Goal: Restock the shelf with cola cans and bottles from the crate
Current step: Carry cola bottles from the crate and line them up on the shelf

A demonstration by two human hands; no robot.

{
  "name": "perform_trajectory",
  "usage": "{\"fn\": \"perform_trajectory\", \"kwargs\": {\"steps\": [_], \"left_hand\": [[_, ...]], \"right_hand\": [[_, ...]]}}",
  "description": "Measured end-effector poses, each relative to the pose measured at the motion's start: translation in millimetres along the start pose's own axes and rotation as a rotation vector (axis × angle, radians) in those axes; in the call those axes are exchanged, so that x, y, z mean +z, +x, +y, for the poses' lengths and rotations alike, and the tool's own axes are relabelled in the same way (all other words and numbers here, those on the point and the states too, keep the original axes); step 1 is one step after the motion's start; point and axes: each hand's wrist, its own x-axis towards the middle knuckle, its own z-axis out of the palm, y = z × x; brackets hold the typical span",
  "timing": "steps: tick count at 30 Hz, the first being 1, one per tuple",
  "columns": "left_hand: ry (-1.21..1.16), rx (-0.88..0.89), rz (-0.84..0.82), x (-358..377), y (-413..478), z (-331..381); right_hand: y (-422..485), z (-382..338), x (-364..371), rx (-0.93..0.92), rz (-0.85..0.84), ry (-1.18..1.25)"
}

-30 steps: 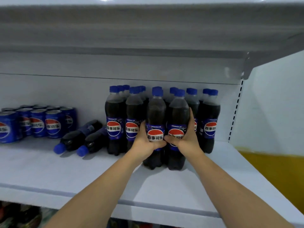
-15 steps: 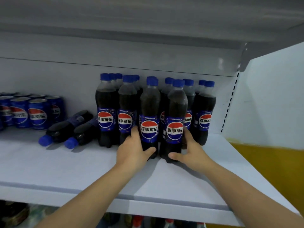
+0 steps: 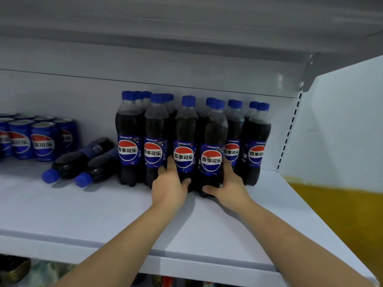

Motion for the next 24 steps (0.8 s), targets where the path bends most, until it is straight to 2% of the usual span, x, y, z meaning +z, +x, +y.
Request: {"fn": "perform_trajectory", "kwargs": {"steps": [6, 12, 18, 21, 24], "left_hand": [[0.246, 0.02, -0.002, 6, 2, 6], [0.314, 0.032, 0.022, 5, -1, 8], [0.218, 0.059, 0.029, -4, -7, 5], [0.098, 0.072, 0.049, -15, -11, 9], [0.019, 0.15, 0.061, -22, -21, 18]], "right_hand": [[8, 3, 5, 0.014, 0.023, 0.019], [7, 5, 5, 0.02, 0.021, 0.024], [1, -2, 5, 0.068, 0.049, 0.03], [-10, -3, -2, 0.096, 0.135, 0.052], [-31, -3, -16, 0.148, 0.26, 0.177]]}}
